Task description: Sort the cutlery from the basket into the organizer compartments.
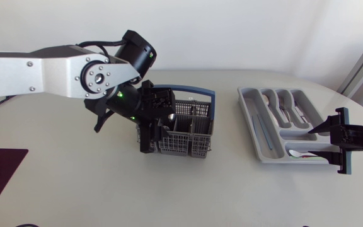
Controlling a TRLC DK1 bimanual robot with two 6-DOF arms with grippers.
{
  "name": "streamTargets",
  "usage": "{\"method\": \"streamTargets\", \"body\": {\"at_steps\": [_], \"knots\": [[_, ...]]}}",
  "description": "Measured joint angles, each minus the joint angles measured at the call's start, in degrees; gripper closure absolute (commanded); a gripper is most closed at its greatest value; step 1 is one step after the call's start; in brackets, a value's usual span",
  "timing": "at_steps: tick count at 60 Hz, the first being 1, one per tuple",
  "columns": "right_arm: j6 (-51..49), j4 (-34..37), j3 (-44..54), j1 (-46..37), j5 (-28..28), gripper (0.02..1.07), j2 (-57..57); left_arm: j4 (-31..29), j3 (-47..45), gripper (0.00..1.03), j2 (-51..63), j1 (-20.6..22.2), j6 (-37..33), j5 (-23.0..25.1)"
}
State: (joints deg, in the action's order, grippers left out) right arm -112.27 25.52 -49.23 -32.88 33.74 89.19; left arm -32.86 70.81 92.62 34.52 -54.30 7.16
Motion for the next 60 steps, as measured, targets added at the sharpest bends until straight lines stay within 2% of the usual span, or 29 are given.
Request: {"method": "streamTargets", "body": {"at_steps": [18, 27, 28, 41, 60], "knots": [[2.1, 2.7, 6.6, -0.2, 6.2, 0.27, -8.3, -2.3, 6.1, 0.51, 4.1, -2.1, -2.3, -0.2], [6.2, 3.0, 8.6, 0.3, 9.7, 0.27, -12.5, -2.8, 8.8, 0.54, 6.1, -2.2, -0.7, -0.7], [6.8, 3.0, 8.9, 0.3, 10.1, 0.27, -13.0, -2.8, 9.0, 0.58, 6.3, -2.2, -0.1, -0.9], [12.8, 3.0, 13.9, 0.6, 14.5, 0.27, -19.2, -3.2, 10.5, 0.58, 7.5, -1.8, 14.6, -1.6], [23.4, 2.6, 18.5, 2.5, 16.7, 0.24, -27.9, -2.8, 9.7, 0.58, 7.4, -1.3, 34.3, -2.0]]}}
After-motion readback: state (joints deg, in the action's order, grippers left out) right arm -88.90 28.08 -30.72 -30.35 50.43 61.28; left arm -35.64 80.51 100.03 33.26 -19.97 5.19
